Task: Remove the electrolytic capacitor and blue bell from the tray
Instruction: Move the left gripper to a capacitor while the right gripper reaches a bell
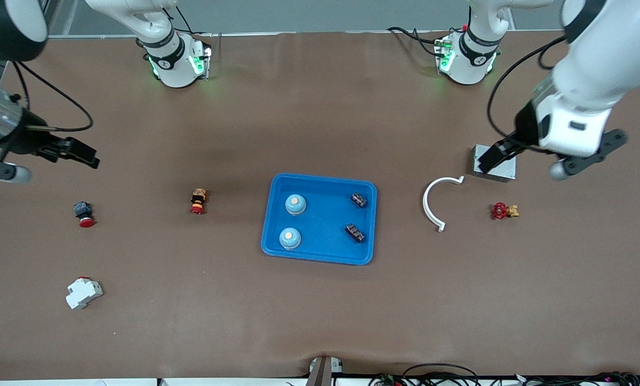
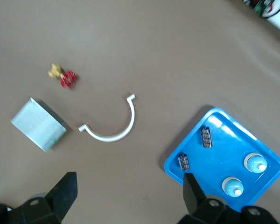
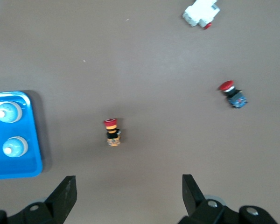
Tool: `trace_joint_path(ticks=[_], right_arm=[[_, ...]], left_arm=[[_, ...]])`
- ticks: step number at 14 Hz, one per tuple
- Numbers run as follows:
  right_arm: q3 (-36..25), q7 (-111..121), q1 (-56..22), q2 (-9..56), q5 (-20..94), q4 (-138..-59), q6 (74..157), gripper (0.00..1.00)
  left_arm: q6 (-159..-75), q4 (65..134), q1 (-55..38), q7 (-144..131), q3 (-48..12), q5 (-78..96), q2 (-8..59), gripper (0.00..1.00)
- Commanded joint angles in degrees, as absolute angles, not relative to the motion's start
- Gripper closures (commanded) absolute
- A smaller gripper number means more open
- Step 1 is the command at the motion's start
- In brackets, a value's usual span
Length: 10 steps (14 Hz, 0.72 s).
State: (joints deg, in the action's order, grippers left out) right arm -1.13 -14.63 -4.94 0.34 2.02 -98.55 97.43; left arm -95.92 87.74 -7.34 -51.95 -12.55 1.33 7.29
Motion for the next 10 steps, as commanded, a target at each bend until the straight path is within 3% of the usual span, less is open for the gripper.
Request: trace_joint_path(ticks=[1, 5, 10], right_arm=[[-1.41, -21.24, -9.82, -0.97, 2.37, -102.39, 101.06, 0.0], [-1.41, -31.08, -17.12, 1.92, 2.37, -104.4, 104.66, 0.0], [-1.41, -47.09, -27.32, 8.59, 2.29, -110.31, 121.18, 0.0]], left_arm=[[-95.8, 85.96, -10.01, -56.51, -12.39, 1.94, 11.85, 0.0], [-98.95, 85.43, -16.16, -64.11, -12.22, 2.02, 18.62, 0.0], [-111.07, 85.43, -22.23, -79.18, -12.22, 0.44, 27.23, 0.0]])
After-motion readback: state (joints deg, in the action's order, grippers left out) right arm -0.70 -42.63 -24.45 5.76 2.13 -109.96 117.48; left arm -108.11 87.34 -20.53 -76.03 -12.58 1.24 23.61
